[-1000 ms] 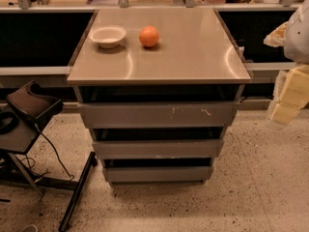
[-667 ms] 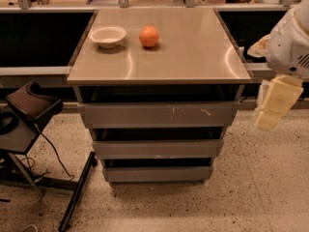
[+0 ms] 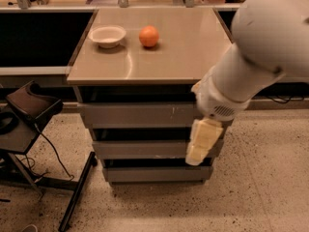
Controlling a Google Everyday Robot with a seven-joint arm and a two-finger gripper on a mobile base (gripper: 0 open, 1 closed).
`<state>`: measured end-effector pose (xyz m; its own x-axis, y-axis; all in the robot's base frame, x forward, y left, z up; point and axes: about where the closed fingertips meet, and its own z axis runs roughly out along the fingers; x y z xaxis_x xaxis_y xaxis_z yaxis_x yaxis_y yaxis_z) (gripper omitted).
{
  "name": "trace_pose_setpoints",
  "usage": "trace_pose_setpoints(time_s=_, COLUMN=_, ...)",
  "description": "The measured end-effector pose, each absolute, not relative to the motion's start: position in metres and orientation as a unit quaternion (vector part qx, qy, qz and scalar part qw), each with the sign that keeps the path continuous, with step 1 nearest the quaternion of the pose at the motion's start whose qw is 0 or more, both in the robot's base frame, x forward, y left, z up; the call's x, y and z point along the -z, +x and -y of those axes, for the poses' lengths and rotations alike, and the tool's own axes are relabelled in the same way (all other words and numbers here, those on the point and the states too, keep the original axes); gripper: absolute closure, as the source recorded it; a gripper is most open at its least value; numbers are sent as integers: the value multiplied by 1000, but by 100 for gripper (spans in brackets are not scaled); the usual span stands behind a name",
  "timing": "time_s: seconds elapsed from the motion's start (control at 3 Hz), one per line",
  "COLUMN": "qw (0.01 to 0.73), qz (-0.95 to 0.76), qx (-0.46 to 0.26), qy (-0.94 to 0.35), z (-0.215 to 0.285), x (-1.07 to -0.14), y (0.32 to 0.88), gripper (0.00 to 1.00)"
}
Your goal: Open top drawer
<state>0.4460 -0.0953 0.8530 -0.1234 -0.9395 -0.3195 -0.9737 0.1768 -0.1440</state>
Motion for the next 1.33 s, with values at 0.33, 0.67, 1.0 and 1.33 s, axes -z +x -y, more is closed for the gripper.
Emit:
trace_pose_setpoints(time_s=0.33, qw=181, qz=-758, qx=-33, qy=-626, z=72, x=-815, y=470, gripper=0)
trace_pose_setpoints(time_s=0.67, qw=188, qz=-763, qx=-26, qy=-617, z=70, x=-814, y=475, gripper=0)
trace_pose_setpoints(time_s=1.0, qw=180, qz=-765, qx=-6, qy=-618, z=60, x=-781, y=488, gripper=0)
trace_pose_setpoints(time_s=1.33, qw=200, qz=-770, qx=43, qy=-605, z=46, x=-744, y=523, gripper=0)
